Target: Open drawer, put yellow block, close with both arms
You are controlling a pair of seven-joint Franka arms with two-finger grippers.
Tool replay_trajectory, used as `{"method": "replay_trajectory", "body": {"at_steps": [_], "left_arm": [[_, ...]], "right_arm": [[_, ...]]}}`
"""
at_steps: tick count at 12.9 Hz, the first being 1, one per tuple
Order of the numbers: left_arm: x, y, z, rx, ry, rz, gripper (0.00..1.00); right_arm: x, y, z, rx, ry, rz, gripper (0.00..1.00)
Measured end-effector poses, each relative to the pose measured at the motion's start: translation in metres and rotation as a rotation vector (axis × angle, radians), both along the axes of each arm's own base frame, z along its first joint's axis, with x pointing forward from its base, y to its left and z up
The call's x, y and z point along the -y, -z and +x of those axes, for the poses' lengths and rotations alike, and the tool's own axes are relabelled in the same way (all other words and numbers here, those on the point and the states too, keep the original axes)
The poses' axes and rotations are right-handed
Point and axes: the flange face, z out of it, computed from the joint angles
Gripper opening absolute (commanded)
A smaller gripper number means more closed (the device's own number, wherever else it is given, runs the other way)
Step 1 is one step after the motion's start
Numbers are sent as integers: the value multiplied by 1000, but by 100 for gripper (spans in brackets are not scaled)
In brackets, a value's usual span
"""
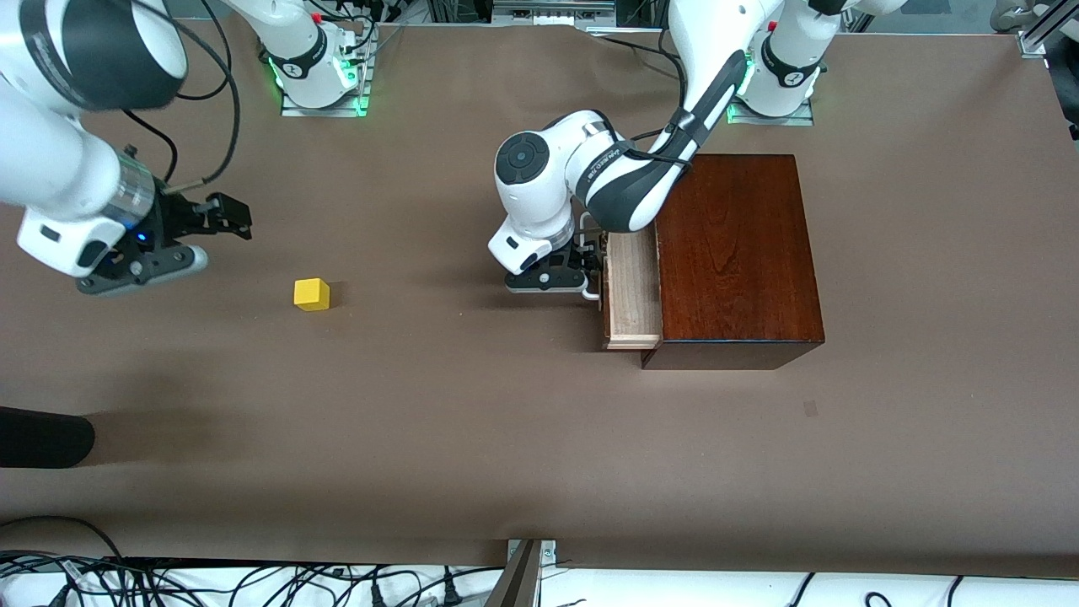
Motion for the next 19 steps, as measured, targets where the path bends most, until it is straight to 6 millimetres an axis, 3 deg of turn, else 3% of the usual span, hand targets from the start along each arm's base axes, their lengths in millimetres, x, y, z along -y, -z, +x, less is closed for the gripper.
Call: {"method": "replay_trajectory", "body": {"at_steps": [4,7,9,16,19], "left_arm": [[3,-1,-3,-2,5,3,100],[5,-4,-2,-13,-3,1,100],[5,-4,-1,-19,-7,3,100],[9,-3,-2,-42,-9,22,100],[10,-2,-2,-42,-7,24,100]], "right_arm": [[-2,39,13,28,-1,5,100],[1,104,11,65,14,8,100],[7,143,4,86,26,8,100],[31,252,-32,181,80,18,100],[32,281,-41,158,117,14,100]]}}
